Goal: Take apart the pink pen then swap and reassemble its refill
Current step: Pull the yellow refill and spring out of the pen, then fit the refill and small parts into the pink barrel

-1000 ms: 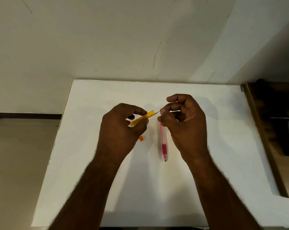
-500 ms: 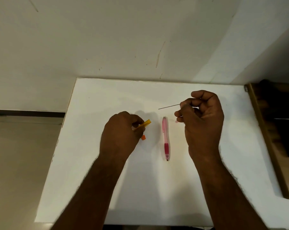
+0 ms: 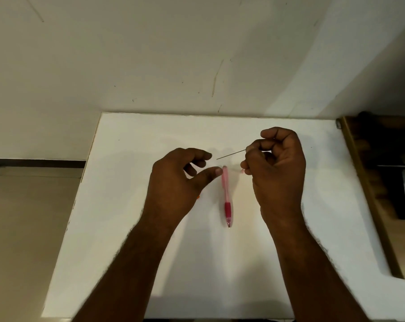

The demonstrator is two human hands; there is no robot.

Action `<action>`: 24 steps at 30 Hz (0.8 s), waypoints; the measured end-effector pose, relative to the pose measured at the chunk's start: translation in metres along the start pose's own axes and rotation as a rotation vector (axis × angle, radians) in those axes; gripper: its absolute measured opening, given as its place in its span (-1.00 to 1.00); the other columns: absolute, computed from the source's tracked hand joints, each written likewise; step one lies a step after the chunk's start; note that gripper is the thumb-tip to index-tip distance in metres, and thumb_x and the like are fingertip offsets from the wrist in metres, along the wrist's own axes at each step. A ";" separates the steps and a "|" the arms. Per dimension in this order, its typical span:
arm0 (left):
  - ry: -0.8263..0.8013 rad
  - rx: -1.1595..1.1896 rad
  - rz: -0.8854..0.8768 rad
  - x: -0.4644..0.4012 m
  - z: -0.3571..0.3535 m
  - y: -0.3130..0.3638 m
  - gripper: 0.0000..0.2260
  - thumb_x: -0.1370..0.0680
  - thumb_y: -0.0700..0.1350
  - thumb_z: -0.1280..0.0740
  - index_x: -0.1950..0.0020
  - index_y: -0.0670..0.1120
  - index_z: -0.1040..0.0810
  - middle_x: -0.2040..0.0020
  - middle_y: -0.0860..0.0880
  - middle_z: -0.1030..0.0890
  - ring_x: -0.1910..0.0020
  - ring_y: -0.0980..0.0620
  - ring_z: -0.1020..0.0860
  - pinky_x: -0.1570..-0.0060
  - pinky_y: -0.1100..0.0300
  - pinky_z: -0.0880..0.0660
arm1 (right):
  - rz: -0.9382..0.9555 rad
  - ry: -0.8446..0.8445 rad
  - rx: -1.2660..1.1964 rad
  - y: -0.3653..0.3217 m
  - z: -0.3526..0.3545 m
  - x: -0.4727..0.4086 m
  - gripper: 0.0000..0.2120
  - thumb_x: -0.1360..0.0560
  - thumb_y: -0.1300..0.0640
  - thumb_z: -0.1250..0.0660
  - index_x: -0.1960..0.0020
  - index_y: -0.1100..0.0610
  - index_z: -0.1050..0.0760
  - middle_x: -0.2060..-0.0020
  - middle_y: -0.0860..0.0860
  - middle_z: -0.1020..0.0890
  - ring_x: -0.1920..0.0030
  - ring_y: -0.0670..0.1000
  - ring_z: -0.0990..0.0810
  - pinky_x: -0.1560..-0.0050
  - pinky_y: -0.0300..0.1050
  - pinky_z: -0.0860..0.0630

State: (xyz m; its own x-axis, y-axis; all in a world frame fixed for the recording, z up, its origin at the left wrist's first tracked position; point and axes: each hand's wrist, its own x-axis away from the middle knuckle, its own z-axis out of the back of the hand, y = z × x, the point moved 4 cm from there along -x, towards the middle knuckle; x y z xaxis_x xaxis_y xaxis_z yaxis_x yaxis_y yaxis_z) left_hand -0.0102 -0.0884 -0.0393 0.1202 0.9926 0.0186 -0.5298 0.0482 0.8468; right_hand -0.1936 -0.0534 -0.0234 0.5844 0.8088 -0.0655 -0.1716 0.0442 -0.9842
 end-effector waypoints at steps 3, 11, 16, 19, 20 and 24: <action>-0.001 0.030 -0.030 0.001 -0.001 0.007 -0.75 -0.42 0.13 -0.53 -0.05 0.11 -0.70 0.09 0.19 -0.67 0.19 0.22 -0.61 0.23 0.51 -0.43 | 0.016 -0.040 0.015 -0.001 -0.003 0.001 -0.75 -0.34 0.07 -0.38 0.03 -0.16 -0.46 0.19 0.00 -0.67 0.25 0.23 -0.67 0.15 0.24 -0.66; 0.037 0.044 -0.073 0.003 -0.002 0.011 -0.98 -0.51 -0.03 -0.49 0.09 0.10 -0.70 0.13 0.23 -0.67 0.17 0.27 -0.59 0.22 0.50 -0.41 | -0.047 -0.097 -0.021 0.002 -0.008 0.002 -0.71 -0.38 0.07 -0.41 -0.07 -0.08 -0.47 0.17 0.02 -0.70 0.25 0.13 -0.72 0.19 0.08 -0.68; 0.089 0.138 -0.032 0.002 -0.001 0.011 -0.99 -0.50 -0.06 -0.50 0.10 0.05 -0.72 0.14 0.20 -0.70 0.19 0.19 -0.63 0.20 0.44 -0.46 | -0.241 -0.234 -0.119 0.009 -0.015 0.005 -0.72 -0.44 0.00 -0.48 -0.11 0.06 -0.61 0.17 -0.06 -0.72 0.24 0.04 -0.75 0.20 -0.12 -0.64; 0.078 0.143 -0.013 0.003 -0.004 0.012 -0.97 -0.50 -0.06 -0.49 0.12 0.04 -0.73 0.16 0.19 -0.71 0.21 0.17 -0.64 0.23 0.33 -0.52 | -0.184 -0.290 -0.042 0.009 -0.017 0.009 -0.94 -0.53 0.11 -0.45 0.03 0.07 -0.68 0.18 -0.03 -0.75 0.19 0.02 -0.75 0.15 -0.14 -0.64; 0.073 0.146 -0.009 0.004 -0.005 0.013 -0.97 -0.50 -0.06 -0.49 0.11 0.04 -0.73 0.15 0.18 -0.71 0.22 0.16 -0.64 0.24 0.27 -0.54 | -0.173 -0.289 -0.038 0.008 -0.017 0.009 -0.95 -0.55 0.14 -0.44 0.05 0.07 -0.69 0.19 -0.02 -0.76 0.19 0.01 -0.75 0.15 -0.14 -0.65; 0.006 0.036 -0.009 0.007 -0.014 0.015 -0.73 -0.45 0.10 -0.52 -0.11 0.06 -0.68 0.11 0.15 -0.69 0.16 0.11 -0.62 0.17 0.23 -0.56 | -0.176 -0.170 -0.055 0.005 -0.005 0.003 -0.94 -0.54 0.15 -0.45 0.09 0.05 -0.68 0.23 -0.05 -0.74 0.24 -0.02 -0.74 0.17 -0.18 -0.65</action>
State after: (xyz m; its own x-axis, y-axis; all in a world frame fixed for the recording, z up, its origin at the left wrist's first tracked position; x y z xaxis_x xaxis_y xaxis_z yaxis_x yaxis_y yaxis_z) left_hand -0.0292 -0.0794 -0.0336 0.1196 0.9928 0.0075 -0.4981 0.0534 0.8655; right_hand -0.1887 -0.0532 -0.0295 0.4589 0.8787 0.1313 -0.0334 0.1648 -0.9858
